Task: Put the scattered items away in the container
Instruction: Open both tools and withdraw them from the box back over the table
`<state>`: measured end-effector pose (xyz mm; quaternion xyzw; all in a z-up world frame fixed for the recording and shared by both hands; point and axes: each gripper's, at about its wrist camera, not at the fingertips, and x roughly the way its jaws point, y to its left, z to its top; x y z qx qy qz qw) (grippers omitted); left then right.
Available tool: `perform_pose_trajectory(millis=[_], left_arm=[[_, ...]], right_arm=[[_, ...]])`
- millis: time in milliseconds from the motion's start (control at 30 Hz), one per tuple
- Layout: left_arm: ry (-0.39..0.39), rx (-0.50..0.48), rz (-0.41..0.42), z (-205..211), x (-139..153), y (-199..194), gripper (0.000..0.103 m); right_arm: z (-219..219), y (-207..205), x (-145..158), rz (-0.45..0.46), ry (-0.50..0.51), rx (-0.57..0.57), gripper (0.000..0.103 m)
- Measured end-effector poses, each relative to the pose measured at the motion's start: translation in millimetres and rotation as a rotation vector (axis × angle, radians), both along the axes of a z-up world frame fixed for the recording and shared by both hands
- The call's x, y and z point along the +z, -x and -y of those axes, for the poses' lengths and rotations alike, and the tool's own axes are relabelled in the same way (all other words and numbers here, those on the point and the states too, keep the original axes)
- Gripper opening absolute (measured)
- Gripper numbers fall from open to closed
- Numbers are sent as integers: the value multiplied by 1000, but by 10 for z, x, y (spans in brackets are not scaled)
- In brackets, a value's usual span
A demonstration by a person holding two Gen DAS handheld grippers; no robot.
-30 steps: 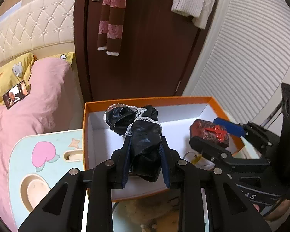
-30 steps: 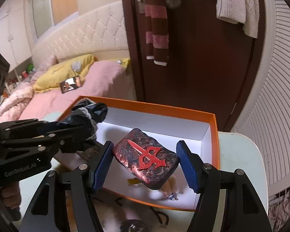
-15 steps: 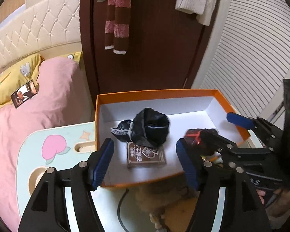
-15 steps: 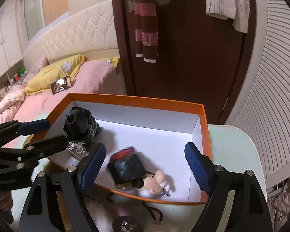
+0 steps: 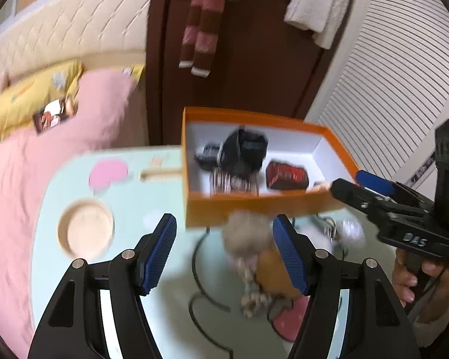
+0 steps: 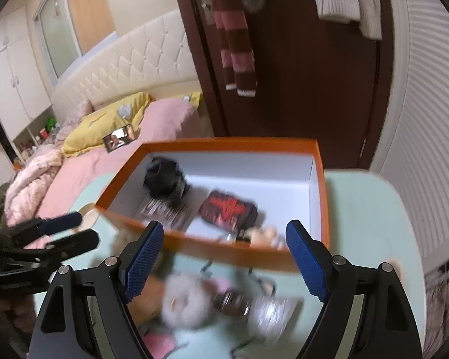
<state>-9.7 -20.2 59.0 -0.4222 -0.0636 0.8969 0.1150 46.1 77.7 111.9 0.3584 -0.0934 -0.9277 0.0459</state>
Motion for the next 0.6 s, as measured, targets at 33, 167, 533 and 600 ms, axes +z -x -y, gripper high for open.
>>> perform_pose_trajectory(millis=[33, 167, 533, 600], left_arm=[[-12, 4, 7, 4, -37, -56, 67], [-37, 14, 32, 14, -149, -270, 67], [29, 97, 86, 60, -444, -624, 67], [70, 99, 82, 27, -499, -633, 67]], right_arm=[[18, -66, 10, -1, -10, -7, 84], [78, -332, 55, -2, -20, -12, 84], [210, -630, -486, 170, -88, -48, 84], [197, -650, -551, 193, -86, -66, 84]])
